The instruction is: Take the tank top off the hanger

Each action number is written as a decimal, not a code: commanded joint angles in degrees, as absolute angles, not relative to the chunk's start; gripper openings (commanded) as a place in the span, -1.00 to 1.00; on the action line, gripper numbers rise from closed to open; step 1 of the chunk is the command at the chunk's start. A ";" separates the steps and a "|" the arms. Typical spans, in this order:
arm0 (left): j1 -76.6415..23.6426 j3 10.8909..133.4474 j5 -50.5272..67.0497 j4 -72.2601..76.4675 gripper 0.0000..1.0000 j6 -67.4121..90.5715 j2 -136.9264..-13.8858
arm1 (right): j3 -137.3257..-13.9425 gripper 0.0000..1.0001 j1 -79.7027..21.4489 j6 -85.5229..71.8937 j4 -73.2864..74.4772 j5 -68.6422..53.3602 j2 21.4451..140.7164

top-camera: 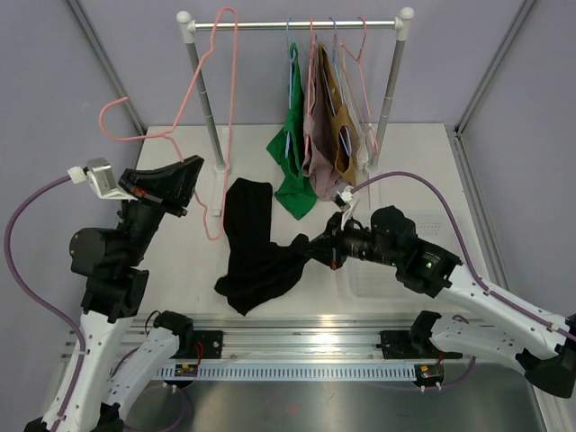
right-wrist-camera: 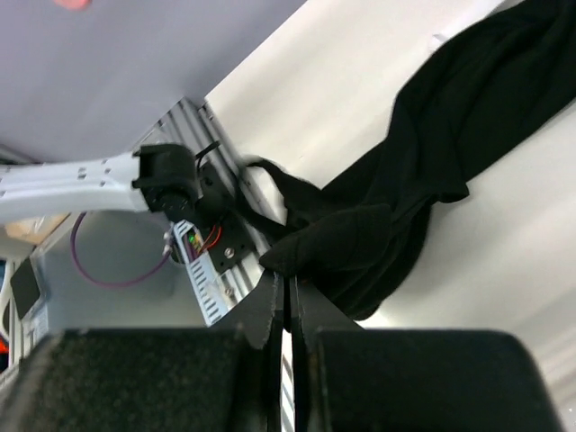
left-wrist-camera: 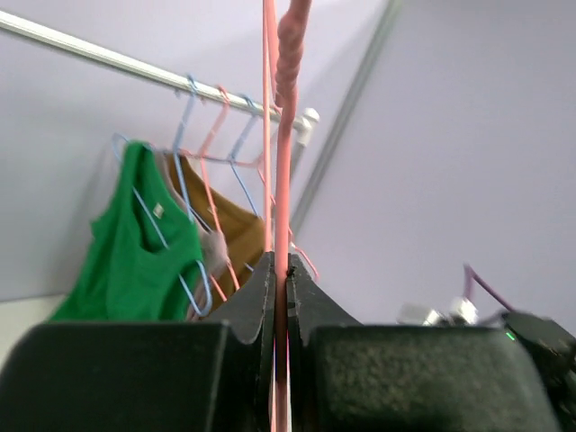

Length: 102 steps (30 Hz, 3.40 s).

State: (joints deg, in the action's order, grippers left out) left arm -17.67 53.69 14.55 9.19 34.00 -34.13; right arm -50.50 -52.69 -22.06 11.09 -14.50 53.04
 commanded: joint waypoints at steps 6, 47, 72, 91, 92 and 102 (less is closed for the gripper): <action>-17.93 61.50 1.32 -11.04 -1.00 27.95 -36.29 | -52.73 -1.00 -58.97 -18.98 16.07 -3.02 53.43; -18.90 143.52 -7.82 -48.87 -1.00 9.15 -109.59 | -49.05 0.99 -61.00 -21.71 21.27 9.06 48.60; -17.84 135.09 -4.22 -48.25 0.36 10.98 -106.09 | -47.19 0.99 -61.00 -21.45 14.33 5.45 53.35; -17.84 76.49 -12.56 -42.10 0.98 23.90 -43.53 | -70.92 0.99 -61.00 -18.37 15.11 12.04 96.64; -17.84 71.51 -14.48 -42.01 0.98 23.47 -40.81 | -72.93 0.99 -61.00 -18.54 15.55 11.87 98.51; -17.84 49.78 -22.41 -41.93 0.98 18.19 -23.65 | -82.35 0.99 -61.79 -16.35 19.94 13.88 116.96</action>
